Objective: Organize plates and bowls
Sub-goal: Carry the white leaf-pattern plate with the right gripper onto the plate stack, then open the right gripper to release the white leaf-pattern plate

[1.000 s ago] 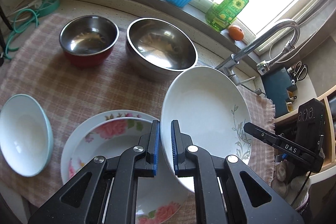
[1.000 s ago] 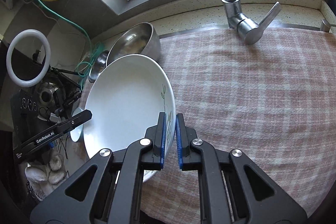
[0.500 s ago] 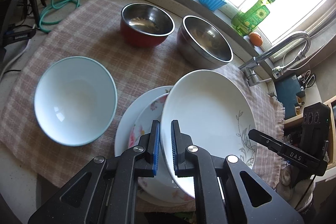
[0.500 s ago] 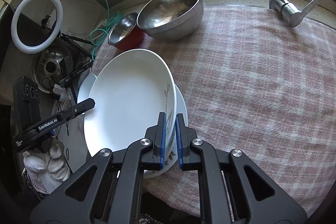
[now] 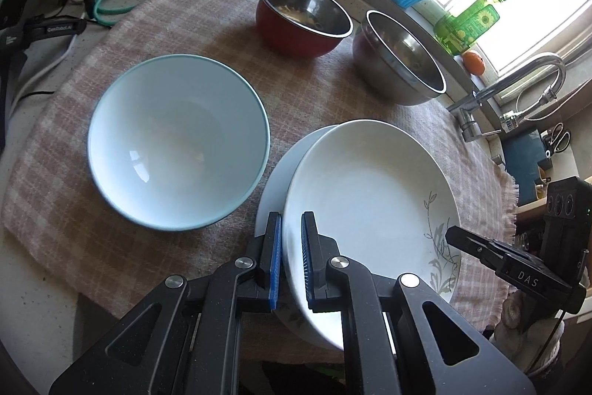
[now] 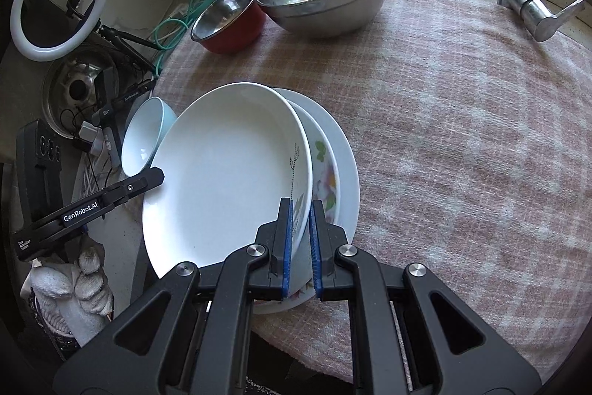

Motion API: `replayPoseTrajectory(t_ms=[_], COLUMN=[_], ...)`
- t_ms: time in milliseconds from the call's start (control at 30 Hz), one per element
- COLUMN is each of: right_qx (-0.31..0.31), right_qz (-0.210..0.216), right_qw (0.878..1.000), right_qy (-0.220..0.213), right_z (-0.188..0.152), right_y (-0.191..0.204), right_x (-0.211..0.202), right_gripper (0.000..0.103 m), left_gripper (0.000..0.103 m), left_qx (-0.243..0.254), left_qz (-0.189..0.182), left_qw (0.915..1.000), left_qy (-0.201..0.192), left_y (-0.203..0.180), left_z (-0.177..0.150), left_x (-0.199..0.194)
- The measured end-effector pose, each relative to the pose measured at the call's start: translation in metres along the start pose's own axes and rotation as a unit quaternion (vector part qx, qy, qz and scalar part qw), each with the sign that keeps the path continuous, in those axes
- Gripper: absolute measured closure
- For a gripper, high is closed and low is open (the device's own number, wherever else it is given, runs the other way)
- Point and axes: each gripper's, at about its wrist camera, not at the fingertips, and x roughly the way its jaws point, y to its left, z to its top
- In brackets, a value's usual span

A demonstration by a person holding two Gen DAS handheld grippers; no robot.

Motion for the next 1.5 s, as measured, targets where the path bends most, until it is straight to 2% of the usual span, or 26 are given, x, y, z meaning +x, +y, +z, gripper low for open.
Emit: replayPoseTrajectory(t_ms=[433,733,800,1500], right_qx=[-0.005,-0.025,-0.032,-0.038], right_qz=[-0.023,-0.034,-0.043,-0.053], right_qw=[1.0,0.999,0.998,0.998], right_qy=[0.015,0.018,0.019,0.019], right_z=[-0.002,0.0,0.0,-0.002], right_y=[0.0,0.009,0.011,0.016], right_x=[0.007,0.008,0.009,0.01], right_gripper=[0.094,0.082,0.076,0.075], left_gripper=[0.094,0.094,0.095,0.095], left_qx=[0.022,0.022,0.024,0.029], left_qz=[0.01,0.01,0.007,0.01], left_qw=[0.9997,0.9996,0.9996,0.9995], left_qy=[0.007,0.015,0.015,0.013], left_y=[-0.008,-0.009,-0.009,-0.009], left_z=[-0.001,-0.001,-0.001,-0.002], left_x=[0.005,0.009,0.009,0.005])
